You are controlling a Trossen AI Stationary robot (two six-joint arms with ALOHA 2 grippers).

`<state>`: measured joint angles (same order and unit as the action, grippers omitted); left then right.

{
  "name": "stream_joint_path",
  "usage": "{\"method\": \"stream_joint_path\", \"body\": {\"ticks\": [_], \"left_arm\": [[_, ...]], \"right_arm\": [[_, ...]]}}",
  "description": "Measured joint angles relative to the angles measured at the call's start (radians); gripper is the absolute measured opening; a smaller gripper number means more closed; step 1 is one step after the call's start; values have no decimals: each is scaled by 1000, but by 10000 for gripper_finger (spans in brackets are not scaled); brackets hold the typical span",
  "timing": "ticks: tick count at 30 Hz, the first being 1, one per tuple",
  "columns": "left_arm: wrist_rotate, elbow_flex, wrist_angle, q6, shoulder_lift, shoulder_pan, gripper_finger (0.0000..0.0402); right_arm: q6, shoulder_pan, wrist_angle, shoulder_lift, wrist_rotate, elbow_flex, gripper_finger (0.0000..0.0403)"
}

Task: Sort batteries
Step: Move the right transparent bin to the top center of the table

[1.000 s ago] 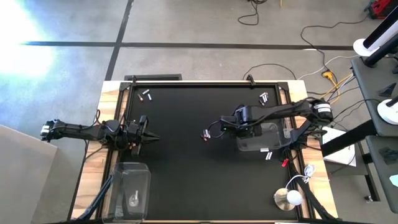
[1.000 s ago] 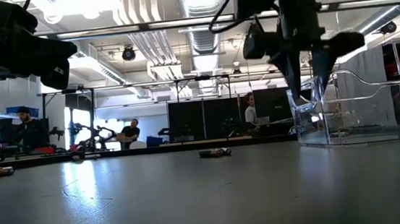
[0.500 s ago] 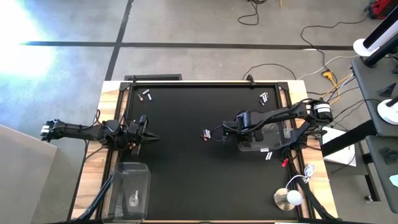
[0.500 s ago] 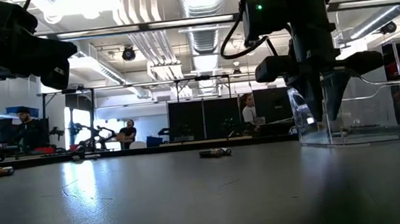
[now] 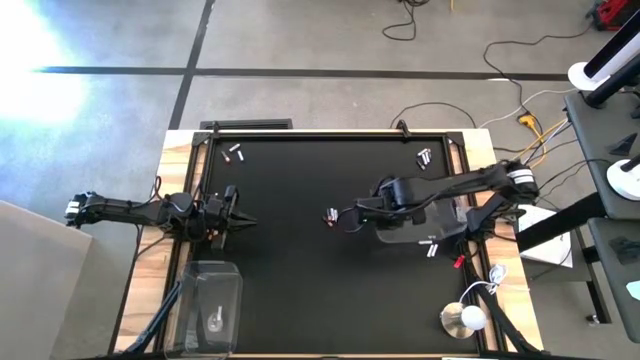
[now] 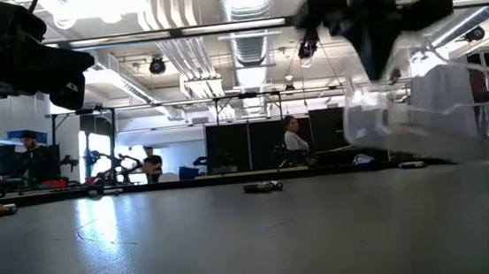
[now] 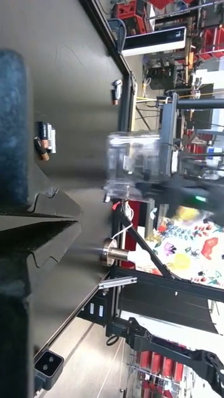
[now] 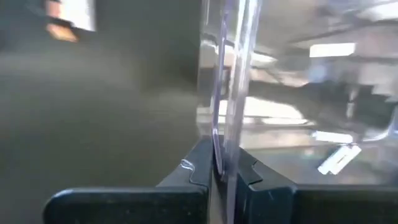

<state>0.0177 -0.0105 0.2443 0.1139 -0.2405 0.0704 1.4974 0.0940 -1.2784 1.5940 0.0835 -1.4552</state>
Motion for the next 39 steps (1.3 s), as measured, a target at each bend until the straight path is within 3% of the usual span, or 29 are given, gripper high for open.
{"method": "stream_joint_path", "body": {"ticks": [5, 9, 11, 16, 18, 22, 26, 30, 39], "left_arm": [[0, 0, 1, 1, 0, 0, 2], [0, 0, 14, 87, 0, 0, 2], [0, 0, 61, 239, -1, 0, 2], [1, 0, 229, 789, 0, 0, 2], [1, 0, 253, 878, 1, 0, 2], [0, 0, 237, 834, -9, 0, 2], [5, 0, 229, 821, -24, 1, 2], [48, 0, 226, 795, -42, 1, 2], [8, 0, 226, 781, -105, 0, 9]], "right_arm": [[-80, 10, -17, 0, 211, -205, 10], [-375, -17, 0, 9, 253, -292, 9], [-595, -28, 27, 10, 253, -297, 9], [-1068, -69, 38, 14, 238, -285, 9], [-1221, -103, 43, 23, 201, -275, 9], [-1447, -167, 40, 64, 96, -243, 9], [-1544, -224, 38, 116, 58, -211, 9], [-1640, -257, 38, 168, 56, -178, 9], [-1748, -314, 53, 267, 56, -135, 9]]}}
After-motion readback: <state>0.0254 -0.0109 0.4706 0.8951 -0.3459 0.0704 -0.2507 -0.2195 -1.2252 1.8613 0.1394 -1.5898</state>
